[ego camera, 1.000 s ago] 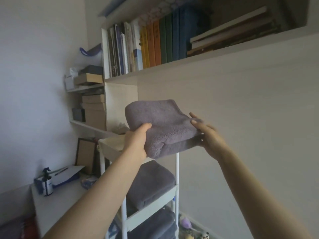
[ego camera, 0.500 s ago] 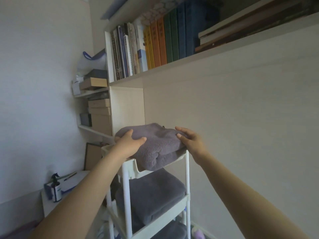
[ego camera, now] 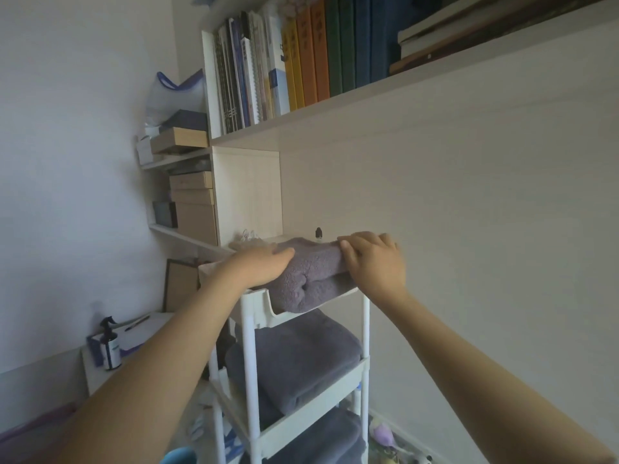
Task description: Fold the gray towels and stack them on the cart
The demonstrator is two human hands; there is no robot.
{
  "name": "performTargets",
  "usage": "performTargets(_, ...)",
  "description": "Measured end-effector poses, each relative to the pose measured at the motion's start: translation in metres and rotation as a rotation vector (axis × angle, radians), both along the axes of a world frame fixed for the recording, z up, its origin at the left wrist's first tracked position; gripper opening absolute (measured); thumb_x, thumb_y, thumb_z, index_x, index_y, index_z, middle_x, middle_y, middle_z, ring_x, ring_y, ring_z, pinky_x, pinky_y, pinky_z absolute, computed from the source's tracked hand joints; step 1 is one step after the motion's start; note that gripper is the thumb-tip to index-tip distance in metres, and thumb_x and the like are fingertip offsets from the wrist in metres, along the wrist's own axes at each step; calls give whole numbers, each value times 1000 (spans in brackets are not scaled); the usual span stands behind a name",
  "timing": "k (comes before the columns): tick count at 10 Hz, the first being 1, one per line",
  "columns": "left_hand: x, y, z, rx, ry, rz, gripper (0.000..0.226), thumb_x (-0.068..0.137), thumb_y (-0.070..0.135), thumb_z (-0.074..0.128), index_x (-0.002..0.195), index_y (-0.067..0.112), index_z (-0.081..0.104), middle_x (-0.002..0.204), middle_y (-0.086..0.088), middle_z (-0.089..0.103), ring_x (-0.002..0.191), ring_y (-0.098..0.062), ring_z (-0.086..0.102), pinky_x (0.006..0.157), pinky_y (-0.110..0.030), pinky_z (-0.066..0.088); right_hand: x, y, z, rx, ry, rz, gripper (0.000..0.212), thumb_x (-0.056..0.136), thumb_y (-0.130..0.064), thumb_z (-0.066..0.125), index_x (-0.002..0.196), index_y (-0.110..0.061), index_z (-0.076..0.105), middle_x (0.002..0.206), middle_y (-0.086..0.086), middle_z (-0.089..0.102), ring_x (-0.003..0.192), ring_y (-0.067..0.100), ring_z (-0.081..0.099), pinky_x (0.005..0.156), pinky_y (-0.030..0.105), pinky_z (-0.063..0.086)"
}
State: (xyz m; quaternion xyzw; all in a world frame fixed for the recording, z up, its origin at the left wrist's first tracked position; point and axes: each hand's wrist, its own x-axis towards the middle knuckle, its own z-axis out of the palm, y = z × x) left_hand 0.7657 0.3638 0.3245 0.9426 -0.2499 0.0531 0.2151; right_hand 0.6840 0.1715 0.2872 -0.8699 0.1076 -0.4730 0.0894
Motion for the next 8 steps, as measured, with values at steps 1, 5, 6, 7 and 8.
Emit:
performTargets(1,3,-3,-5,31,101,-67,73,89,67,21,148,26,26,158,-2,17,145,-25,15,117,-45,15,-1,5,-6,-4,102,182,48,92,-56,21,120,-42,57,129,-19,55,123,16,37,99,29,20)
performTargets(5,14,-3,-7,94,179,-42,76,88,70,19,151,27,19,159,0,13,145,-21,14,118,-43,12,2,5,-24,113,293,152,40,99,-45,23,122,-32,53,140,-9,46,136,18,26,109,36,12)
performTargets(6,14,-3,-6,4,215,-84,83,81,76,22,149,28,25,157,-2,21,143,-23,23,117,-42,17,-4,8,-23,157,321,173,41,100,-46,22,134,-36,43,149,-9,35,141,20,18,112,36,8)
performTargets(7,0,-2,-2,-64,91,-118,70,91,68,17,145,27,35,152,-6,32,139,-27,31,112,-42,25,-22,12,-21,156,213,196,47,98,-49,24,142,-35,33,153,-4,28,143,19,15,113,34,9)
performTargets(8,-21,-4,10,-119,-152,-97,74,89,71,15,143,26,38,153,-9,31,141,-29,26,112,-50,19,-55,6,-10,78,-70,132,55,93,-49,24,139,-25,42,147,1,40,137,21,29,109,33,18)
